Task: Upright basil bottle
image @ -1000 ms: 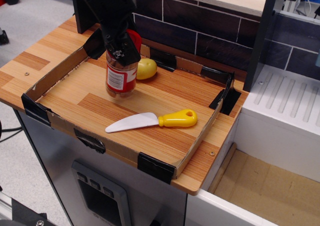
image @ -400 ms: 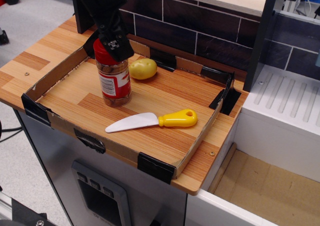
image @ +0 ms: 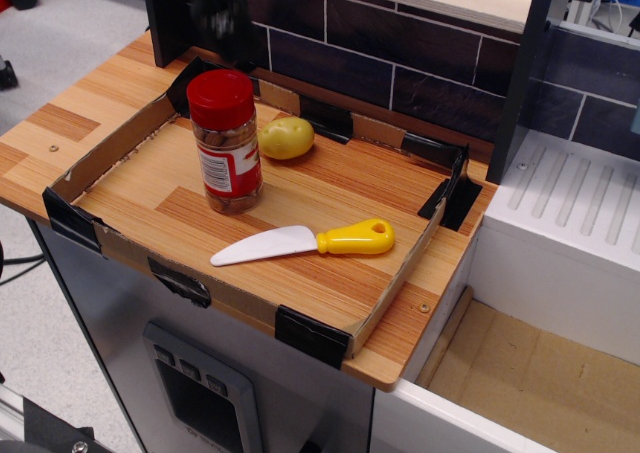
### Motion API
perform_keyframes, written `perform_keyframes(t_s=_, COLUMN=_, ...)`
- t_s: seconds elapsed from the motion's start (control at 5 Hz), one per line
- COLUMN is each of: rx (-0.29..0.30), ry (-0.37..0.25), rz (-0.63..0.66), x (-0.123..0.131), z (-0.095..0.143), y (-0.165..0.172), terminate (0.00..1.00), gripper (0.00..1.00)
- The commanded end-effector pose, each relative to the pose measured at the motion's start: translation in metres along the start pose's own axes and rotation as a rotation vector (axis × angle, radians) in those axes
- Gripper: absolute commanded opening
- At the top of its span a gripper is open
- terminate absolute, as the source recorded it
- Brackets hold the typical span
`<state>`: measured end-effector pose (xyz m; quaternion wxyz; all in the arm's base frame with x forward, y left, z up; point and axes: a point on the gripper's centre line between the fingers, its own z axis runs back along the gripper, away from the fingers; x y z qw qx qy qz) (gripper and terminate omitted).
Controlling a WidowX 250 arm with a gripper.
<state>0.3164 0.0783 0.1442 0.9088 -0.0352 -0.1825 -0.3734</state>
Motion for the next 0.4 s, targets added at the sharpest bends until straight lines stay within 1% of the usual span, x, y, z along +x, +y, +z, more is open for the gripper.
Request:
perform_keyframes(t_s=0.0, rx=0.028, ry=-0.024, rz=0.001, x=0.0102, z=0.0333, y=-0.0095, terminate=0.00, gripper=1.00)
perform_keyframes(t_s=0.2, rx=0.028, ry=-0.024, rz=0.001, x=0.0102, z=0.0333, y=-0.0095, terminate=1.00, gripper=1.00)
